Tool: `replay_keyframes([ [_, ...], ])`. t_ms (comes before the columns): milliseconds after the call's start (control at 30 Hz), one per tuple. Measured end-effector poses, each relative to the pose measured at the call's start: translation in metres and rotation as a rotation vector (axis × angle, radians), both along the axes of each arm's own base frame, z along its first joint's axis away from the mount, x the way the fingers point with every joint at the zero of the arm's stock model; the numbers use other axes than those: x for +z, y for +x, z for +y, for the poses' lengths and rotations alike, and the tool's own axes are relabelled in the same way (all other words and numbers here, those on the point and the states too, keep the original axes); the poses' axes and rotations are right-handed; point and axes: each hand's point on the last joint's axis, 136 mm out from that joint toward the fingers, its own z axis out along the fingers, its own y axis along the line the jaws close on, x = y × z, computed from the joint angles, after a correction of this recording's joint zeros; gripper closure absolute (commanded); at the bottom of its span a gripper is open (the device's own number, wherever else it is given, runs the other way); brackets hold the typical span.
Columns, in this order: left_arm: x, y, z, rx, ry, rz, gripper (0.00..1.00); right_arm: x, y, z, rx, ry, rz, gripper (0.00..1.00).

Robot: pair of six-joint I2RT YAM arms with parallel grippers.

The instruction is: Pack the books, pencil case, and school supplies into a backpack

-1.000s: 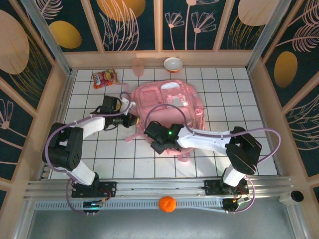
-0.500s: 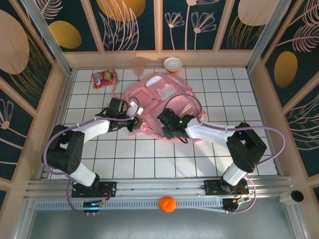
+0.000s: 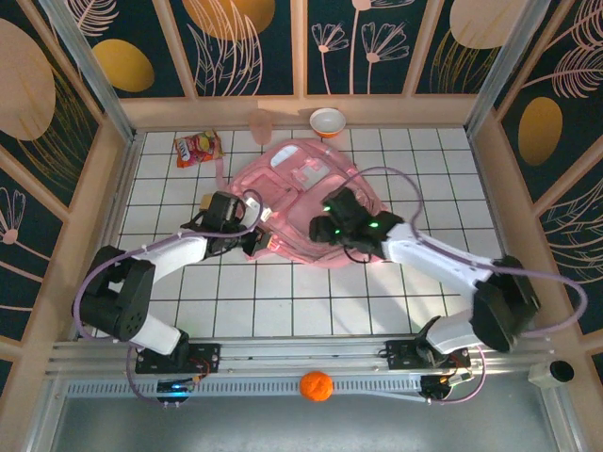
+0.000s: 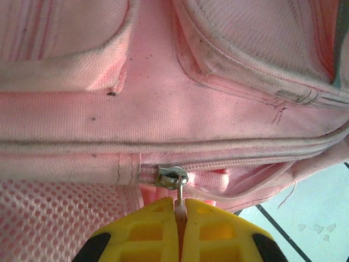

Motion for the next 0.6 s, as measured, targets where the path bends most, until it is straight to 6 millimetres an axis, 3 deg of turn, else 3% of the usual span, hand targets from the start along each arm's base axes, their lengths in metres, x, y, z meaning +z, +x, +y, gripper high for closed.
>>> replay_keyframes([
  [67, 0.002, 0.000, 0.002, 0.029, -0.008, -0.001, 0.99, 0.011, 0.001, -0.020, -0.101, 0.141, 0.020, 0.40],
  [167, 0.003, 0.000, 0.003, 0.050, -0.016, -0.003, 0.99, -0.005, -0.010, -0.041, -0.218, 0.275, 0.096, 0.41],
  [300, 0.003, 0.000, 0.003, 0.061, -0.019, 0.000, 0.99, -0.030, -0.026, -0.040, -0.273, 0.368, 0.211, 0.46],
  [500, 0.003, 0.000, 0.003, 0.062, -0.021, 0.003, 0.99, -0.010, -0.011, -0.028, -0.301, 0.514, 0.193, 0.52],
  [600, 0.003, 0.000, 0.003, 0.062, -0.020, 0.002, 0.99, -0.014, -0.006, -0.029, -0.343, 0.528, 0.205, 0.46],
])
